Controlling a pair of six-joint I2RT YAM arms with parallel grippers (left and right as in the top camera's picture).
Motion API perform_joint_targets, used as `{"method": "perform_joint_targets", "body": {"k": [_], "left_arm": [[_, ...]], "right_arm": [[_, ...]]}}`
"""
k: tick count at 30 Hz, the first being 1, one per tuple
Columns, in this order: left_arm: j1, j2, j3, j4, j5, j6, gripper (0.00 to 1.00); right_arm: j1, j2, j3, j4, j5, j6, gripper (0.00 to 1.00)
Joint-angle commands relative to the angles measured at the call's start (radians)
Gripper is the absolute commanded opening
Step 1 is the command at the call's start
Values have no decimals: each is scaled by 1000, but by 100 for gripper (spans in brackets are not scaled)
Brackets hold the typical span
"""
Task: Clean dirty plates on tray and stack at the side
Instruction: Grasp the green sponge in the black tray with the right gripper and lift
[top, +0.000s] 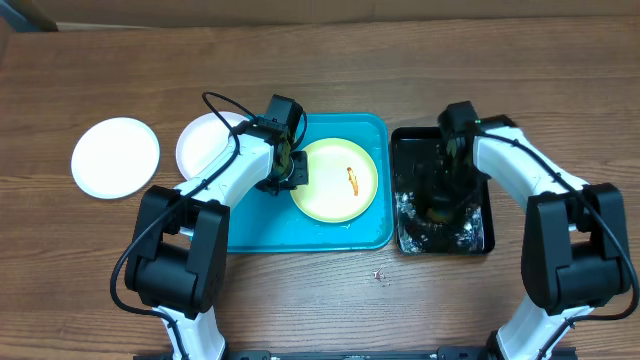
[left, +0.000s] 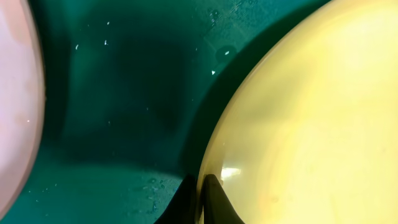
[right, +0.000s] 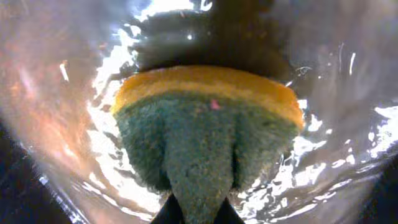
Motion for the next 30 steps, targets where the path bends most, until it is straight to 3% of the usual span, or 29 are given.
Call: {"method": "perform_joint_targets", "body": {"k": [1,5,7,9,11,15,23,27,29,30], "left_arm": [[-3,14,7,-37,-39,-21,4],[-3,14,7,-55,-47,-69,8],[-3,14,7,-19,-55,-60,29],[-3,14,8,17,-61,-31,40],[-3,14,8,31,-61,-13,38],[-4,14,8,0,-57,-14,4],[-6,14,8,-87,-50,-18,4],[-5,14,8,-87,-53,-16,33],[-2,14,8,-70,-55,-14,38],[-2,14,8,-66,-54,-14,33]], "right_arm": [[-3,-14,127,-61,-22,-76,4],[-3,-14,169,-109,-69,-171,4],[-3,-14,172,-112,-66,-174,4],[-3,-14,182,-129,-64,-174,4],[-3,-14,199,-153,-64,-174,4],[-3,-14,230,-183,-64,-173,4],[22,-20,229,-167,105,-135,4],[61,-40,230,-160,241,-82,4],[83,-44,229,-148,263,-82,4],[92,-44,229,-144,275,-82,4]]}}
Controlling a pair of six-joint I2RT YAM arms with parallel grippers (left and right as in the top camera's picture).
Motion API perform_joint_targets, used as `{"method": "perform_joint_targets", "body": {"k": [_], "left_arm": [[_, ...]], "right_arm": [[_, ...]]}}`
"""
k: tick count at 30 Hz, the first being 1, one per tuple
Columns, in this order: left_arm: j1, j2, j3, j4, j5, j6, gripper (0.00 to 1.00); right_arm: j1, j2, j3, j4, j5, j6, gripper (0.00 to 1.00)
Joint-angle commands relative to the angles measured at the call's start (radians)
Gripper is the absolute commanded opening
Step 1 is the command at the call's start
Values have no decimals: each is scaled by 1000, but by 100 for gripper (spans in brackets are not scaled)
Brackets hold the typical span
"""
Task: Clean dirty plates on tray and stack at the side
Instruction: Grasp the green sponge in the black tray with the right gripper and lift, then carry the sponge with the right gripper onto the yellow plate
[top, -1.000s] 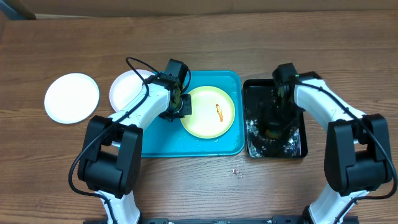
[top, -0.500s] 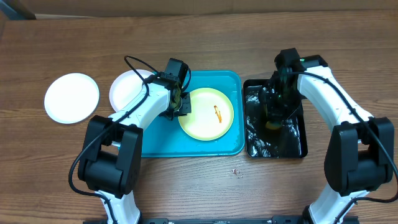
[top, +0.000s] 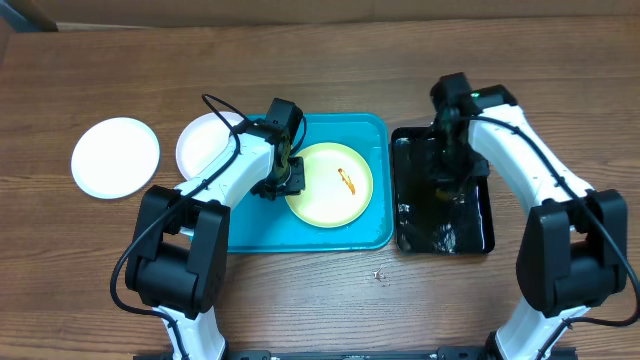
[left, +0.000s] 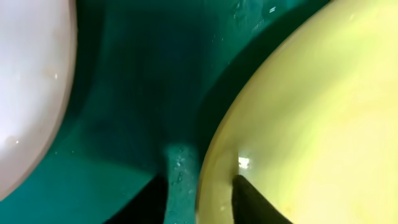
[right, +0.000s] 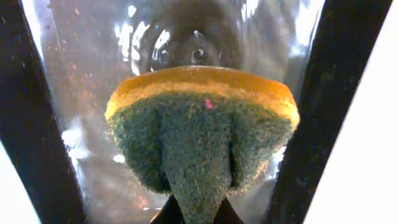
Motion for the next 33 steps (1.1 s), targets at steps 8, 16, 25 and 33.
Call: {"method": "perform_joint_targets", "body": {"k": [8,16,25,33], "left_arm": [[-1,13,1,-1,25,10,4],[-1,13,1,-10,42,10,4],[-1,13,1,-3,42,10,4],[-2,13,1,0,42,10,4]], "right_arm": [[77,-53,29,43,163,183,4],[89,-53,15,76,159,142,4],[89,-54,14,40,142,154,4],[98,-54,15,108,-175,119,4]]}}
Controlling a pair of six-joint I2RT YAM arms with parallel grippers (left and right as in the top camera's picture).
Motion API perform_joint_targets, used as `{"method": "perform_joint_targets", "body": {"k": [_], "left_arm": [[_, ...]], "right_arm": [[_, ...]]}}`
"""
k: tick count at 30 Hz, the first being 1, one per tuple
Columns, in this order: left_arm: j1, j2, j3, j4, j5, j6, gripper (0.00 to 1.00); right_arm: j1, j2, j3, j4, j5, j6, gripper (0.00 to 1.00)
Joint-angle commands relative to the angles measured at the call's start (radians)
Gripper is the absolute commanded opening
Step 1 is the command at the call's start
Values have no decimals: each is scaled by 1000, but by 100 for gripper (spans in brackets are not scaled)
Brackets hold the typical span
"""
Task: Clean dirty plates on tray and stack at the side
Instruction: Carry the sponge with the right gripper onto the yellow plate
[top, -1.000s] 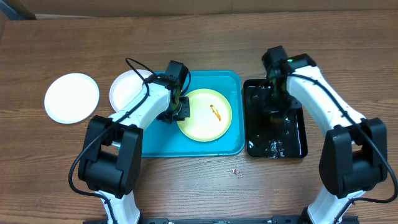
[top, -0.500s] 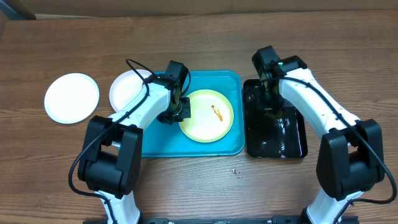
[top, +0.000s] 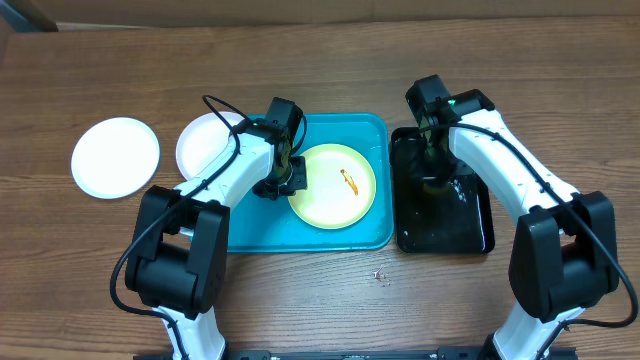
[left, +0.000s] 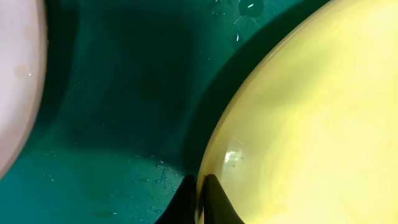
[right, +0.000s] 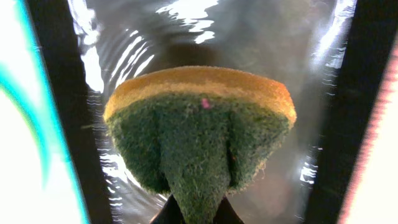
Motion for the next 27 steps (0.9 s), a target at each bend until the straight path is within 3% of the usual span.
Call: {"method": "perform_joint_targets", "body": {"k": [1,8,16,27], "left_arm": [[-1,14,0,2,0,8,4],[-1,14,0,6,0,8,4],[-1,14,0,6,0,8,4],[-1,14,0,5,0,8,4]], "right_arm": [[21,-48,15,69,-249,-12,4],[152,-48,15,232,-293,-12,4],[325,-31,12,285,113,-12,4],[343,69,-10,342,148,-11,4]]}}
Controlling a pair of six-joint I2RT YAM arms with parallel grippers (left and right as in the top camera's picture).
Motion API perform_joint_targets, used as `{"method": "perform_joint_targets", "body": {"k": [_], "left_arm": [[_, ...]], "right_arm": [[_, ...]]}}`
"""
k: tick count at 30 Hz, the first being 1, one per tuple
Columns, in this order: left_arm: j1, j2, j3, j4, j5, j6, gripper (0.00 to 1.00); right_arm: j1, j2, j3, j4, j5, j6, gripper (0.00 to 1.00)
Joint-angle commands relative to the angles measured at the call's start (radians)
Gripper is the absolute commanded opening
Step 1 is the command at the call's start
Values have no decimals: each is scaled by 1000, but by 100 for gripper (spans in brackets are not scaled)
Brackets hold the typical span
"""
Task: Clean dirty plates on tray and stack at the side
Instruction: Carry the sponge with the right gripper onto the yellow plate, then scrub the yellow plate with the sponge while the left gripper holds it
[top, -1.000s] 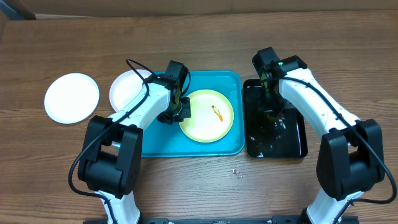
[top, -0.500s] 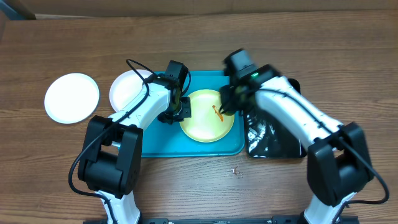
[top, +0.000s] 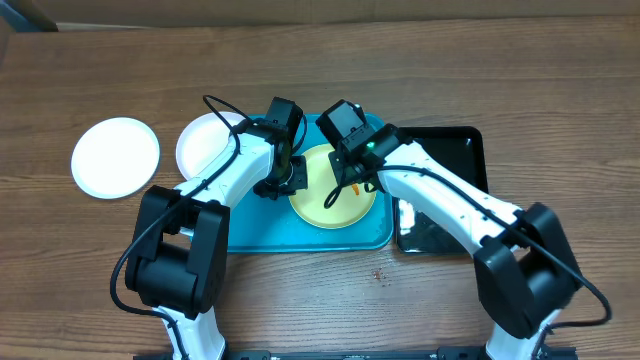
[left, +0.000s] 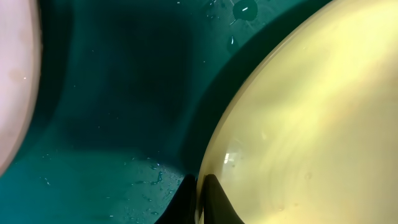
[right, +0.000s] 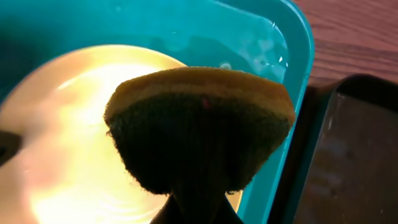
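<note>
A pale yellow plate (top: 322, 202) lies in the teal tray (top: 372, 234). My left gripper (top: 291, 176) is shut on the plate's left rim; in the left wrist view its fingers (left: 200, 205) pinch the yellow plate (left: 298, 124) edge. My right gripper (top: 350, 172) hangs over the plate, shut on a yellow-and-green sponge (right: 199, 127), with the plate (right: 68, 130) and tray (right: 261, 56) beneath it. The orange smear on the plate is hidden under the right arm.
A black water basin (top: 455, 195) sits right of the tray. Two white plates (top: 115, 157) (top: 203, 143) lie on the wooden table left of the tray, the nearer one at the tray's edge.
My right gripper has gone left with the sponge, from over the black basin to above the yellow plate in the tray. The left gripper still holds the plate rim.
My right gripper held the sponge down in the basin's water while the left pinched the yellow plate's rim. A second later the left fingers stood apart at the rim and the sponge was above the water. Then the left was shut again; now the sponge is over the plate.
</note>
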Motion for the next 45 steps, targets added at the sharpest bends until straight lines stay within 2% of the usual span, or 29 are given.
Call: {"method": "perform_joint_targets", "body": {"k": [1,13,20,23,26,28,29,30,31,36,45], "left_arm": [[-1,14,0,-3,-7,8,4],[-1,14,0,-8,-7,8,4],[-1,14,0,-8,-7,8,4],[-1,14,0,-8,-7,8,4],[-1,14,0,-8,-7,8,4],[-1,14,0,-8,-7,8,4],[-1,14,0,-8,-7,8,4],[-1,14,0,-8,-7,8,4],[-1,14,0,-8,-7,8,4],[-1,14,0,-7,-8,8,4],[-1,14,0,-6,-8,8,5]], "right_arm": [[-2,59,-10,10,35,-2,4],[-3,179,-16,19,26,5,4],[-4,194,-39,47,-93,5,6],[-4,194,-39,45,-164,5,12],[-8,194,-39,39,-179,5,26],[-19,194,-39,39,-179,5,30],[-26,194,-39,36,-179,5,35],[-34,194,-39,34,-179,7,45],[-44,194,-39,31,-180,10,49],[-88,190,0,-2,-212,9,46],[-107,180,81,-45,-291,3,48]]}}
